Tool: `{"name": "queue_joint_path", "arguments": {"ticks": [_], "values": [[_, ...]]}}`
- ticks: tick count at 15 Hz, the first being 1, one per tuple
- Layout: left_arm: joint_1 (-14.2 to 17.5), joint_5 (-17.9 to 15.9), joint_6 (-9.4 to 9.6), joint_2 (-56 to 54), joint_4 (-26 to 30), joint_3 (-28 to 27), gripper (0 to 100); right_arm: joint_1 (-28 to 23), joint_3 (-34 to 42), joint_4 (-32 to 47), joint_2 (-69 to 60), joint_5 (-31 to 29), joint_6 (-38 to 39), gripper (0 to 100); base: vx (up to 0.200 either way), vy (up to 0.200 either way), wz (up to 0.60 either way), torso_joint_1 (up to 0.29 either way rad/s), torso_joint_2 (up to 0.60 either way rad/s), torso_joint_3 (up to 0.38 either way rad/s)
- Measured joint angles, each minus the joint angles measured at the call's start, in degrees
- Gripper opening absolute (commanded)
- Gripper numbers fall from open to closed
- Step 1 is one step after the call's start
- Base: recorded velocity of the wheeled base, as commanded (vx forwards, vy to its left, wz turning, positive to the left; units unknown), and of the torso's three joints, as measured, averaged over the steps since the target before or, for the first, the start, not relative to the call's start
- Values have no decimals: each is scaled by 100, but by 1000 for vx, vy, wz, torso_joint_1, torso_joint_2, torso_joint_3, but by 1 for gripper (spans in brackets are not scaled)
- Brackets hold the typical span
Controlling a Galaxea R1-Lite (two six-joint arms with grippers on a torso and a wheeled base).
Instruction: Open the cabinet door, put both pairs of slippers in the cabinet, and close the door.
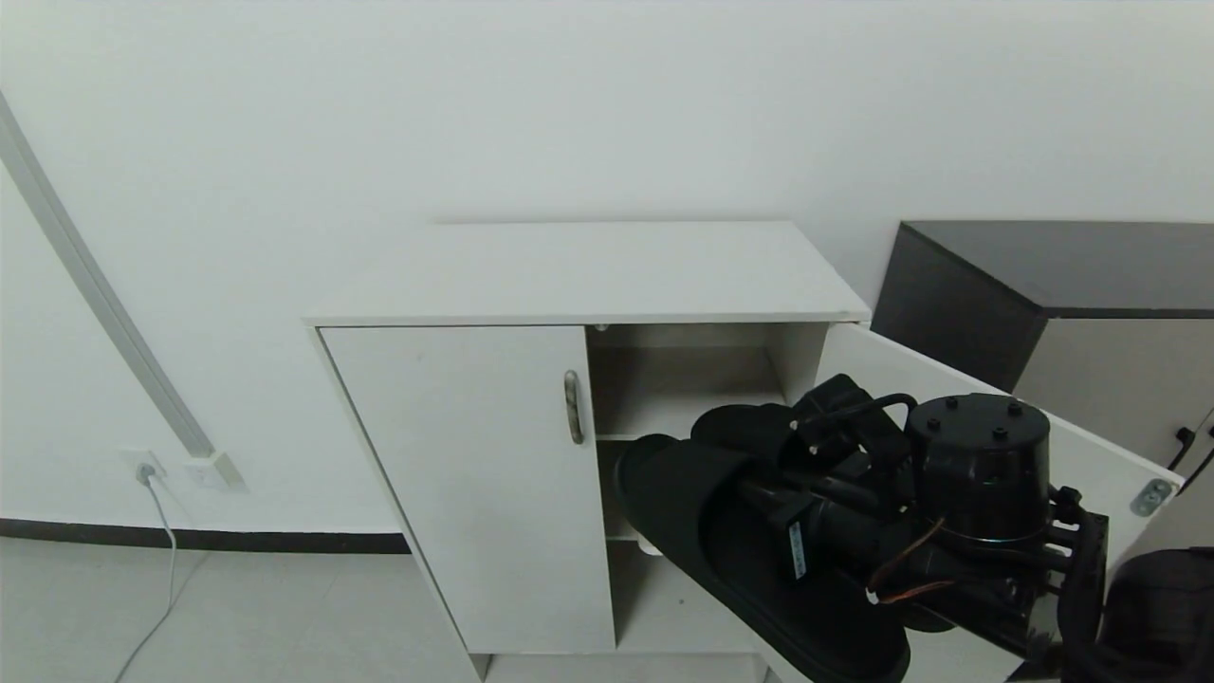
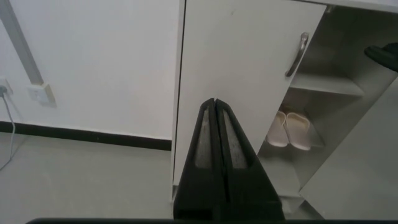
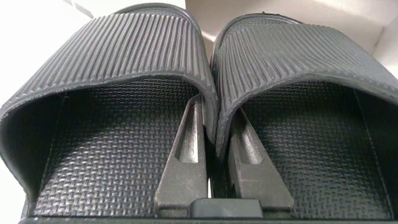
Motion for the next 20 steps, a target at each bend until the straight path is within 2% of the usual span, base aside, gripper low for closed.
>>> {"name": "queue_joint_path", "arguments": {"ticks": [9, 15, 20], "values": [[0, 0, 0, 0, -2, 0, 0, 7, 49, -13, 0, 0, 0, 0, 0, 0, 0, -132, 473, 334], [0, -2, 0, 0, -4, 0, 0, 0, 185, -432, 107, -20, -9, 0, 0, 0, 0, -45, 433, 384], [0, 0, 0, 0, -2, 0, 0, 7, 204, -451, 227, -20, -9, 0, 0, 0, 0, -1, 87, 78]]}}
